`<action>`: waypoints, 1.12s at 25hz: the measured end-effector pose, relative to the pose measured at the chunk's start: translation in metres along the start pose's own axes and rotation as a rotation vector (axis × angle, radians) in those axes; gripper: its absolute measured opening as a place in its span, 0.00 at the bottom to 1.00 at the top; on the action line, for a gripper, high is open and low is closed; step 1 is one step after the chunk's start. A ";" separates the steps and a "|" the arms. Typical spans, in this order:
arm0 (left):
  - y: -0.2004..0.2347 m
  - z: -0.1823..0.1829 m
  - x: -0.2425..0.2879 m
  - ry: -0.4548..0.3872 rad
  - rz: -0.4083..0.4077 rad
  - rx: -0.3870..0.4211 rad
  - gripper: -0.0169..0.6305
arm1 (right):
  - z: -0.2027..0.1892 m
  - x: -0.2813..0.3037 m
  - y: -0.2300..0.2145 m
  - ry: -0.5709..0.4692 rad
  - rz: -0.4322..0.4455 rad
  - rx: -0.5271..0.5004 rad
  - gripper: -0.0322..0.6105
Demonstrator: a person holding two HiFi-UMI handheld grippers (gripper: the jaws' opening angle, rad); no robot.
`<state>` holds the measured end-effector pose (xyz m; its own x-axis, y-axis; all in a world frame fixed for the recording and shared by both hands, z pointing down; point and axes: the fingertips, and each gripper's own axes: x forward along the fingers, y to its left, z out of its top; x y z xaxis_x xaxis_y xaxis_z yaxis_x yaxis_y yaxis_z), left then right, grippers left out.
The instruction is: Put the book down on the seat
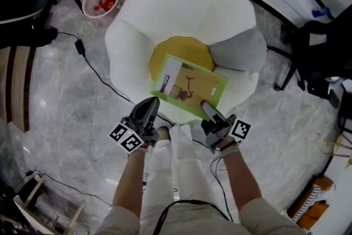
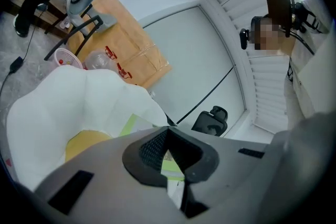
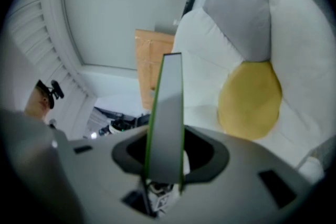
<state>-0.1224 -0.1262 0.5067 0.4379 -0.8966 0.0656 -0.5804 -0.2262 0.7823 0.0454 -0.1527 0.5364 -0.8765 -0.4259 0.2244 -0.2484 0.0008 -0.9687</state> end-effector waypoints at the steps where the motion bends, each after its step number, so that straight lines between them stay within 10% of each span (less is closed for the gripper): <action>1: 0.007 -0.001 0.004 -0.005 0.006 0.000 0.06 | 0.000 0.006 -0.006 0.003 0.001 0.005 0.29; 28: 0.114 -0.061 0.050 -0.087 0.126 -0.088 0.06 | 0.022 0.053 -0.135 0.103 -0.024 -0.012 0.29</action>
<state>-0.1248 -0.1731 0.6372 0.3021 -0.9462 0.1160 -0.5626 -0.0788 0.8230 0.0415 -0.1953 0.6763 -0.9081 -0.3303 0.2575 -0.2737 0.0025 -0.9618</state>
